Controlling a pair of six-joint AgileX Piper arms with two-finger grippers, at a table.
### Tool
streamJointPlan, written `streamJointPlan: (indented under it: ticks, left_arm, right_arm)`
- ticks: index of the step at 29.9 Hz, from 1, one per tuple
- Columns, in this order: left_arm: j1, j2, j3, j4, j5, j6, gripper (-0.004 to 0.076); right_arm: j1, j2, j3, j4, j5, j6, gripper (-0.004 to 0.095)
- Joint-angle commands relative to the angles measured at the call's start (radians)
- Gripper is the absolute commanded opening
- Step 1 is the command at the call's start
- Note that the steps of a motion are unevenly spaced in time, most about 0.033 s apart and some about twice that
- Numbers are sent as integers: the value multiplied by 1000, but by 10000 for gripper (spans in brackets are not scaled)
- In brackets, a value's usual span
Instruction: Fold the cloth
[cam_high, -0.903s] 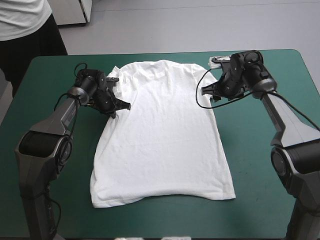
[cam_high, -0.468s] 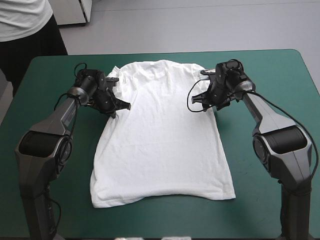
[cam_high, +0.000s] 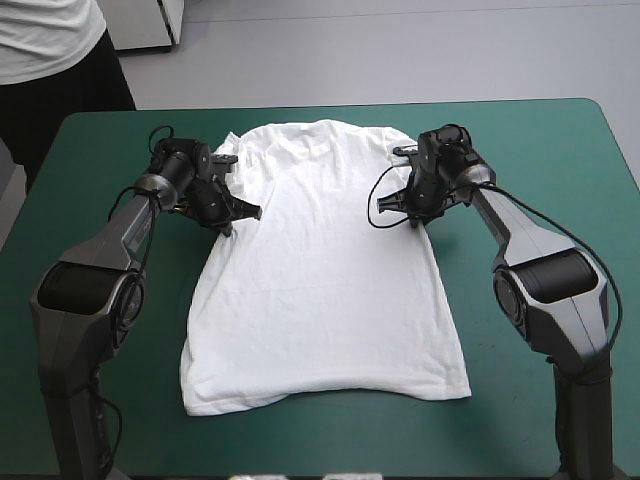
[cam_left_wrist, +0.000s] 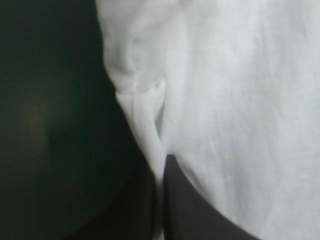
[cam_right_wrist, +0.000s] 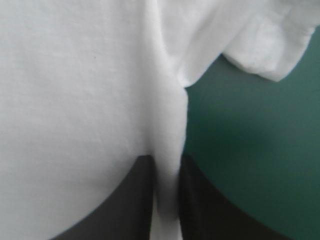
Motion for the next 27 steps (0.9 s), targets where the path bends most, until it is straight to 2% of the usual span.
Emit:
streamJointPlan:
  ticks: [1, 9, 19, 27]
  left_arm:
    - [2, -37, -7, -11, 6, -6, -10]
    - [2, -160, -84, -4, 57, 17, -10]
    - [2, -324, -303, -9, 173, 45, -10]
    - [2, -441, -380, -108, 173, 62, -10]
  right_arm:
    - [11, -22, -5, 25, 17, 3, -9]
    - [0, -169, -6, -10, 14, 0, -17]
    - [0, -451, -6, -112, 20, -5, -17]
    - [0, -634, -65, -144, 14, -25, -17]
